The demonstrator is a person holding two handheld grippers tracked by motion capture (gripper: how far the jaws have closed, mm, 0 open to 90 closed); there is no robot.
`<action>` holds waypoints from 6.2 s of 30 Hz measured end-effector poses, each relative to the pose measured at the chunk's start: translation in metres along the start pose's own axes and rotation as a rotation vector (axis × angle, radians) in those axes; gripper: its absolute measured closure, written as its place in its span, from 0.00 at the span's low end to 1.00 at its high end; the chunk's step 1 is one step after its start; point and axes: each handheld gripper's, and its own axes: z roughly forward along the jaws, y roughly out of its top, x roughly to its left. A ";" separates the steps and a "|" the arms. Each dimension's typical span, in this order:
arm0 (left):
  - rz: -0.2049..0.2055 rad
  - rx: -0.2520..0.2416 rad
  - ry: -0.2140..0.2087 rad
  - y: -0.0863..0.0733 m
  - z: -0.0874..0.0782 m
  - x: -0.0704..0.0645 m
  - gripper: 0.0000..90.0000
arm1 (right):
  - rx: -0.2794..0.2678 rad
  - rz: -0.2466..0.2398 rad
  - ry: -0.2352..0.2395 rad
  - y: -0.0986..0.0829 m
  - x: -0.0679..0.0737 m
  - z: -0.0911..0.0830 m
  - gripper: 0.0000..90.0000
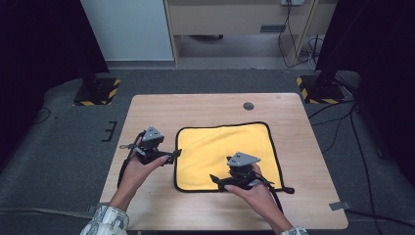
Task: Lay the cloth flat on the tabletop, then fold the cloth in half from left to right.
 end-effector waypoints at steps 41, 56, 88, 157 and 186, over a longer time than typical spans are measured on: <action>-0.018 -0.014 0.086 0.011 -0.010 0.033 0.06 | 0.042 -0.109 0.168 0.013 0.081 0.073 0.76; -0.028 -0.020 0.083 0.008 -0.013 0.033 0.06 | 0.133 -0.099 0.133 0.000 0.082 0.103 0.51; -0.036 -0.028 0.055 0.009 -0.005 0.037 0.12 | 0.107 -0.043 0.107 -0.003 0.083 0.097 0.92; -0.060 0.104 0.073 -0.013 0.093 0.072 0.93 | 0.021 0.022 0.166 0.017 0.109 0.089 0.92; -0.068 0.050 0.071 0.050 0.040 0.082 0.94 | -0.102 0.007 0.070 0.078 0.146 0.080 0.92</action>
